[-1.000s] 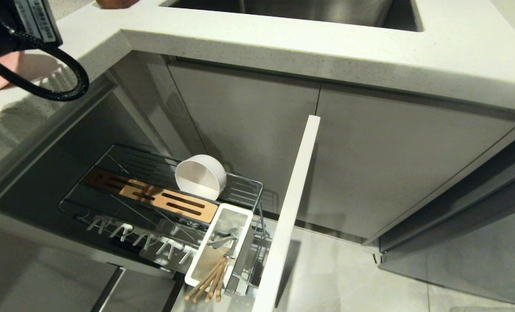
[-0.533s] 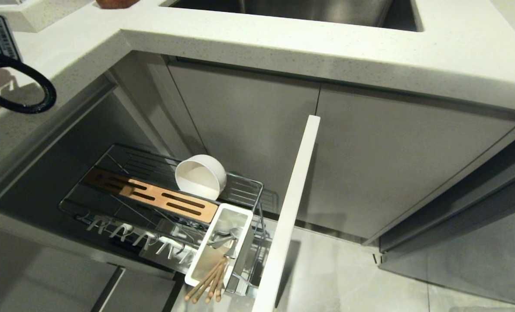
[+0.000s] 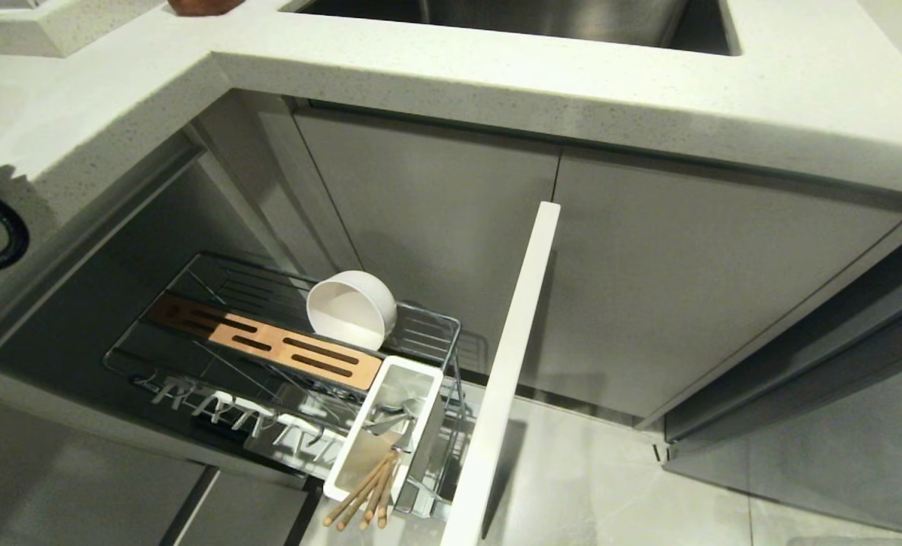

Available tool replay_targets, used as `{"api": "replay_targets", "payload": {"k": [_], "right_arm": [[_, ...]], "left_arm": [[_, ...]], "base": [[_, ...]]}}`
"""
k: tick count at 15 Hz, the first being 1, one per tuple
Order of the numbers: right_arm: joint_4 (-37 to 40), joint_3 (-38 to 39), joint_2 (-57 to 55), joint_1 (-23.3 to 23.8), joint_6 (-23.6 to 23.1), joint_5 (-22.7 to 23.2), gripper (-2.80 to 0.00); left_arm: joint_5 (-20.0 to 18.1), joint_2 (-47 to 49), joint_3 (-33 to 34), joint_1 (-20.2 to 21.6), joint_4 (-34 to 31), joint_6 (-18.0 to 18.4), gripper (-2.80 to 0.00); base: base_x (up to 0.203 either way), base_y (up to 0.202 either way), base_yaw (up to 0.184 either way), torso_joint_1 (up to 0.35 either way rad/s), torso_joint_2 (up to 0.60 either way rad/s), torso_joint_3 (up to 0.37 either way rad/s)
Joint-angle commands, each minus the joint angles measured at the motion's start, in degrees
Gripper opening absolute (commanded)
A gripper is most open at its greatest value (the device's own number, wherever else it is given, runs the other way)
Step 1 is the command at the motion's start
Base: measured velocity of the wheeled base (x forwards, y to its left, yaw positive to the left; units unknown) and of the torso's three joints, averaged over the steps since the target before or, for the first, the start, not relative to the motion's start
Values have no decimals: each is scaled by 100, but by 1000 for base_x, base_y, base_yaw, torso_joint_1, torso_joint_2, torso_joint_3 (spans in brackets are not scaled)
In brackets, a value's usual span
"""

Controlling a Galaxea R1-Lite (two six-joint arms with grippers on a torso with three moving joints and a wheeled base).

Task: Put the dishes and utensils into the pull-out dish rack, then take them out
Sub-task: Take the plate out of the cupboard

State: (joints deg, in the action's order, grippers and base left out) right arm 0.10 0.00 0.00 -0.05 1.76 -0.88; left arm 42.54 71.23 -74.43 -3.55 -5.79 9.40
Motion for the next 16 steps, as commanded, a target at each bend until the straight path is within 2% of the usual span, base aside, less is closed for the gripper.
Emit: {"api": "replay_targets", "payload": {"k": [1, 4, 8, 13, 16], "right_arm": [[-1, 12, 0, -2, 0, 0, -280], [-1, 9, 0, -4, 0, 0, -280], [-1, 12, 0, -4, 0, 0, -280], [-1, 18, 0, -2, 0, 0, -280], [-1, 18, 0, 5, 0, 0, -280]], "left_arm": [[-159, -129, -82, 177, -615, -148, -280], [-285, -223, -375, 404, -1337, -458, -280], [-308, -410, -423, 456, -1559, -569, -280], [-429, -496, -528, 847, -2524, -1060, -280], [-465, -506, -559, 1024, -2676, -1271, -280]], "base": [[0, 0, 0, 0, 0, 0], [0, 0, 0, 0, 0, 0], [0, 0, 0, 0, 0, 0], [0, 0, 0, 0, 0, 0], [0, 0, 0, 0, 0, 0]]}}
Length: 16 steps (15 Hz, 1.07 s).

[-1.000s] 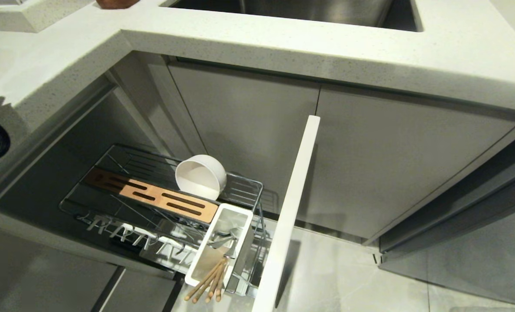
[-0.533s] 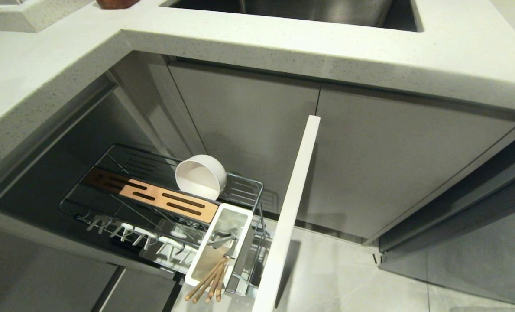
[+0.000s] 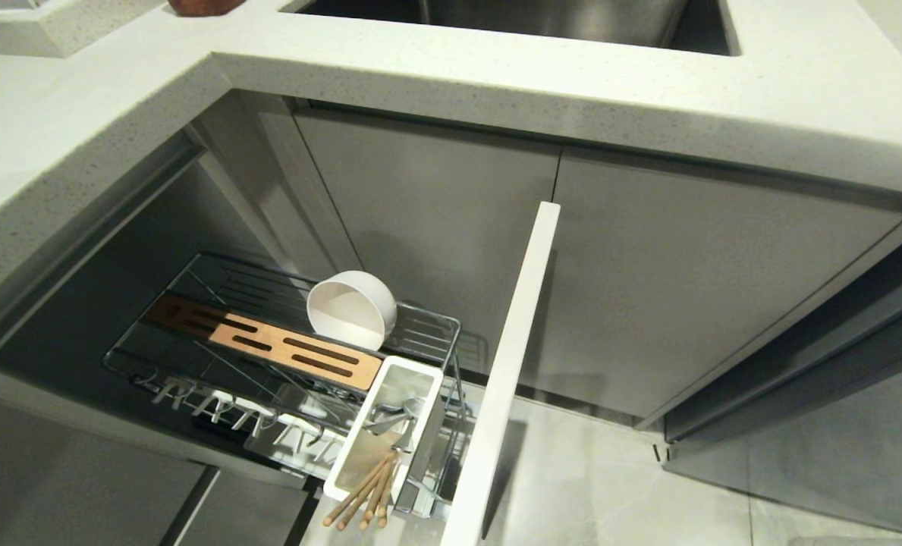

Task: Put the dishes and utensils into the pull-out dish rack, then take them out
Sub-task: Take the plate out of the cupboard

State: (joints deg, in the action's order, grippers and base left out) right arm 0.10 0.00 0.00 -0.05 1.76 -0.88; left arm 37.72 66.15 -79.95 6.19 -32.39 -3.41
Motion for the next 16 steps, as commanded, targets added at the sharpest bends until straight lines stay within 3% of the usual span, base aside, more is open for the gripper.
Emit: {"api": "replay_targets", "payload": {"k": [1, 6, 16], "right_arm": [[-1, 11, -1, 4, 0, 0, -280], [-1, 12, -2, 1, 0, 0, -280], [-1, 9, 0, 5, 0, 0, -280]], "left_arm": [[2, 11, -64, 98, -24, -145, -280], [-480, 6, -160, 149, -1109, -837, -280], [-783, -22, -100, 383, -1358, -978, -280]], "base": [[0, 0, 0, 0, 0, 0], [0, 0, 0, 0, 0, 0], [0, 0, 0, 0, 0, 0]]}}
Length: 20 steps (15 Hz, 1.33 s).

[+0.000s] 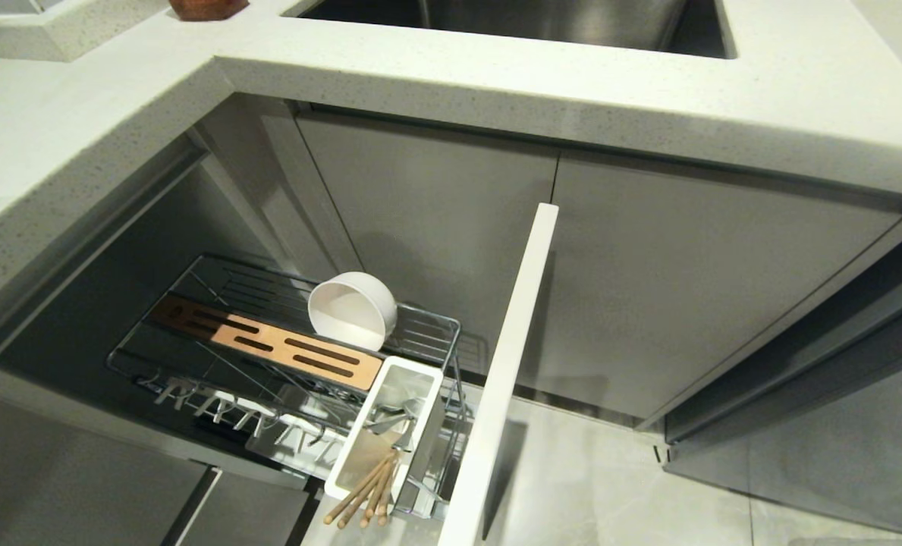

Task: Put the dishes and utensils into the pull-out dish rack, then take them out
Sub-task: Take the plate out of the cupboard

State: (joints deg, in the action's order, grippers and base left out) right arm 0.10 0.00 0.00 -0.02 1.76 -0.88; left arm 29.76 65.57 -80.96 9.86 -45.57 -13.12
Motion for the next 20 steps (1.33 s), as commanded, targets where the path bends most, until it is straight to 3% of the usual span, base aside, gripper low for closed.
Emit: {"api": "replay_targets", "payload": {"k": [1, 7, 12, 18, 19, 20], "right_arm": [[-1, 18, 0, -6, 0, 0, -280], [-1, 18, 0, 0, 0, 0, -280], [-1, 11, -8, -5, 0, 0, -280], [-1, 12, -3, -1, 1, 0, -280], [-1, 17, -2, -3, 1, 0, -280], [-1, 17, 0, -5, 0, 0, -280]], "left_arm": [[13, 34, -14, 16, -40, -12, 0], [4, -18, -213, 7, 10, -144, 0], [13, -187, -860, -30, 61, -234, 0], [72, -178, -1275, -77, 1894, -121, 0], [10, -149, -1260, -96, 2021, -46, -280], [-137, -127, -1285, -229, 2118, -22, -280]], "base": [[0, 0, 0, 0, 0, 0], [0, 0, 0, 0, 0, 0], [0, 0, 0, 0, 0, 0], [0, 0, 0, 0, 0, 0], [0, 0, 0, 0, 0, 0], [0, 0, 0, 0, 0, 0]]}}
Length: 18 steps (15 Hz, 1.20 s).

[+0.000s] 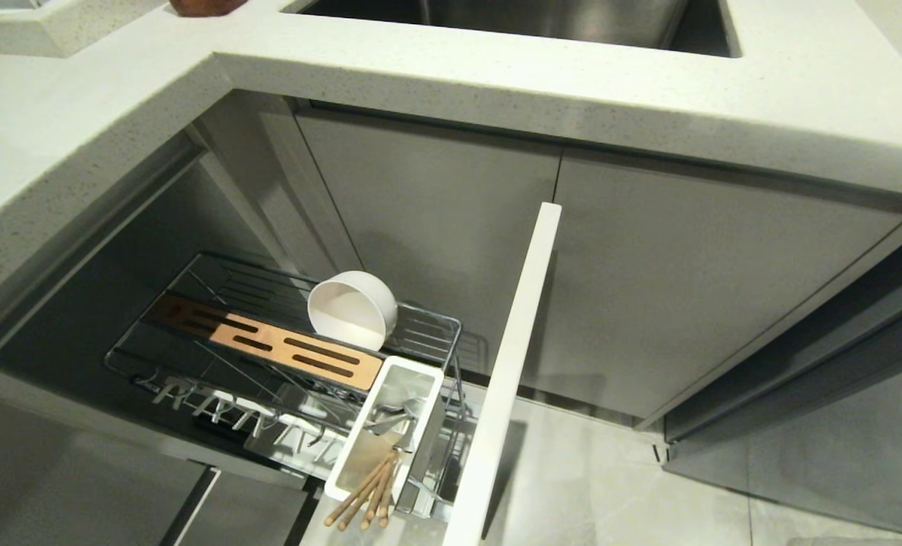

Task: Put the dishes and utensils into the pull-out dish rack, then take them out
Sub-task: Take the plate out of the cupboard

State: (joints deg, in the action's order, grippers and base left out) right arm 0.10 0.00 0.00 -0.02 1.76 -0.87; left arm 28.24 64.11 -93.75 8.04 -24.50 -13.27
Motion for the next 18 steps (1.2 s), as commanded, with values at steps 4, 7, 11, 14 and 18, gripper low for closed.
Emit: {"api": "replay_targets", "payload": {"k": [4, 7, 11, 14, 18], "right_arm": [[-1, 13, -3, -3, 1, -1, -280], [-1, 17, 0, -6, 0, -1, -280], [-1, 18, 0, -6, 0, -1, -280], [-1, 17, 0, -6, 0, -1, -280], [-1, 18, 0, -6, 0, -1, -280]], "left_arm": [[-172, 200, -227, -713, 205, -398, -280], [-134, 464, -547, -1194, 366, -951, -280], [57, 818, -706, -2005, 6, -1630, -280], [71, 950, -588, -2587, -345, -2188, -280], [480, 1020, 231, -3503, -614, -2815, -280]], "base": [[0, 0, 0, 0, 0, 0], [0, 0, 0, 0, 0, 0], [0, 0, 0, 0, 0, 0], [0, 0, 0, 0, 0, 0], [0, 0, 0, 0, 0, 0]]}}
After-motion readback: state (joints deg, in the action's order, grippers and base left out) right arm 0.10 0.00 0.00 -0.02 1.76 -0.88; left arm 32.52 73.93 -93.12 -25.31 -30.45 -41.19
